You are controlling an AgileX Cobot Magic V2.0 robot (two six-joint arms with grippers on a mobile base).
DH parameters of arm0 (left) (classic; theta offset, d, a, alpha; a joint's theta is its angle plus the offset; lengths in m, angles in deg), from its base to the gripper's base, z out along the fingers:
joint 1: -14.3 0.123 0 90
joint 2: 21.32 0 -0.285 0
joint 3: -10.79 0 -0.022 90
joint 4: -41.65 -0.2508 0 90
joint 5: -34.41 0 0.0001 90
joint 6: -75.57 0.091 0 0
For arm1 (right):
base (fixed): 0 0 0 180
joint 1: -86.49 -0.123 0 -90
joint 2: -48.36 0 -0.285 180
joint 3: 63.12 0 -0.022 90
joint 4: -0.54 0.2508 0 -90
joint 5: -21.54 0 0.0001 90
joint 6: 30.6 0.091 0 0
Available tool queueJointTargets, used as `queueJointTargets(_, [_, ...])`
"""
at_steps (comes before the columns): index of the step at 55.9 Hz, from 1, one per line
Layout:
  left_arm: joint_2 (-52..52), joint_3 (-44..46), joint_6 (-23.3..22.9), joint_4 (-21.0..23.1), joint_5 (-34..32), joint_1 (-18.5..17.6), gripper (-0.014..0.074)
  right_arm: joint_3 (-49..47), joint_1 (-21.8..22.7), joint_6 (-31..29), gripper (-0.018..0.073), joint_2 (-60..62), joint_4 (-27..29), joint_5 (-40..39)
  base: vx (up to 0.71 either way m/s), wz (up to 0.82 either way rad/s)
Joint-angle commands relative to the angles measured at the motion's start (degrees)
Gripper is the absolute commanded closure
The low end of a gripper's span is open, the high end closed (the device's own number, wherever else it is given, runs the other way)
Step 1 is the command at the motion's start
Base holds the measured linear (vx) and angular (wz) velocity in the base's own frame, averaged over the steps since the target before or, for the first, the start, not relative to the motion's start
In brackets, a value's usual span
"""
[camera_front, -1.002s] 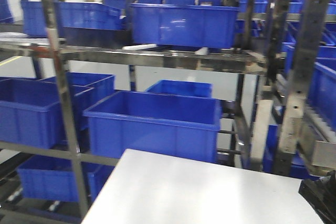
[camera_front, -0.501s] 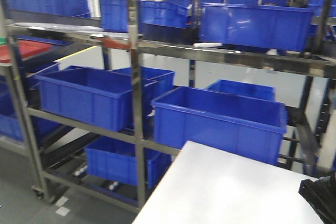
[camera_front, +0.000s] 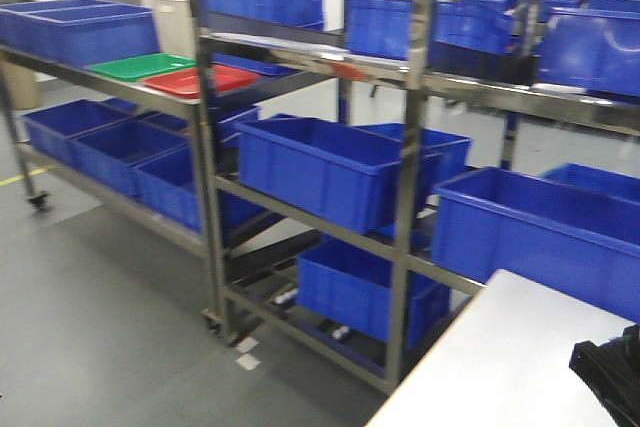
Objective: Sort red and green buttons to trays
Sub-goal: 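Drive the base to the counter holding both buttons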
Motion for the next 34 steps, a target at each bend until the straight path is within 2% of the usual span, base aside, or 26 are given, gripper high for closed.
queueJointTargets(1, [0.2,1.6,-0.6,0.2,-4.8,-0.3,0.0595,-1.7,0.1,0.1,0.0568,0.3,1.2,-2.8,-0.11,0.57])
queueJointTargets(34, [0.2,1.6,-0.6,0.2,-4.8,-0.3,0.0595,-1.7,0.1,0.1,0.0568,0.3,1.2,-2.8,-0.03,0.60])
